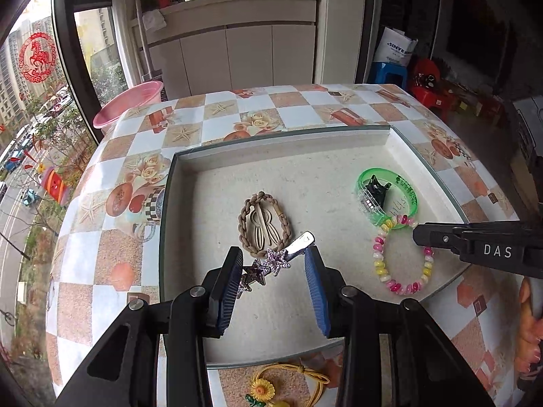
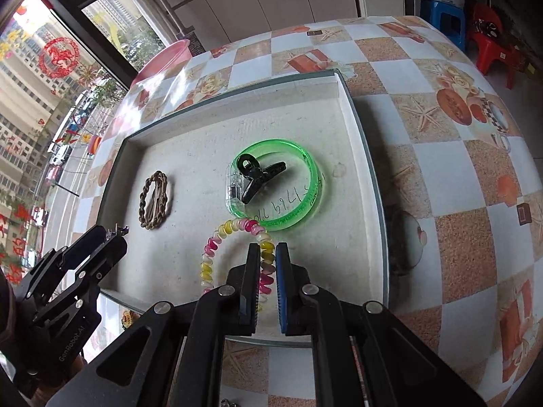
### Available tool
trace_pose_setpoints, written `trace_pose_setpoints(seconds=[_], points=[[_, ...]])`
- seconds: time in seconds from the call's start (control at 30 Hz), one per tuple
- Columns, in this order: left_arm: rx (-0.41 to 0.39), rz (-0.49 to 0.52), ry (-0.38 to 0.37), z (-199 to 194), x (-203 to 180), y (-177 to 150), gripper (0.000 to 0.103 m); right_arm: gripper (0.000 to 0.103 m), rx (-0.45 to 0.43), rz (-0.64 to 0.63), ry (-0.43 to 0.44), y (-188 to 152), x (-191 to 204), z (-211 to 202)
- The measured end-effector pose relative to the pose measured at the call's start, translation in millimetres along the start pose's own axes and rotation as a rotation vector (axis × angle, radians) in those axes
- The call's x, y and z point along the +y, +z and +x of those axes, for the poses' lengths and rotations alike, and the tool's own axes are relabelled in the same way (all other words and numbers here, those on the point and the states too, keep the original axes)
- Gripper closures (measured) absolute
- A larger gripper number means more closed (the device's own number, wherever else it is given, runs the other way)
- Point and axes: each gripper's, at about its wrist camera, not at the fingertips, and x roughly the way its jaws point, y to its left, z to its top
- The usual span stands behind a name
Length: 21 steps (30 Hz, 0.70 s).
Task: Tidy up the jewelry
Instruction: 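Carry both items into the tray and open both tools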
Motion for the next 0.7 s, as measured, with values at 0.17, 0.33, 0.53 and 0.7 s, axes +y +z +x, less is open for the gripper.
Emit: trace_pose_setpoints(seconds=[0.17, 0.33, 0.53, 0.7], points=[[0.026, -0.002, 0.021, 17.6, -0.6, 3.3, 0.052, 0.093, -0.015, -0.006, -0.031, 7.1, -4.8, 7.6], [0.044, -0.01, 0.046, 32.2, 1.0, 6.2, 0.052, 0.094, -0.045, -0.023, -0.06, 16.8, -6.4, 10.2], [0.053, -0.006, 0.076, 41.4, -1.0, 6.1, 0.052, 0.093, -0.063, -0.042, -0.083, 21.3, -6.1, 12.3], [0.055, -0.005, 0.082, 43.1, -0.7, 5.8, 0.052, 0.093, -0.064, -0.054, -0.085, 18.8, -4.3, 13.2]])
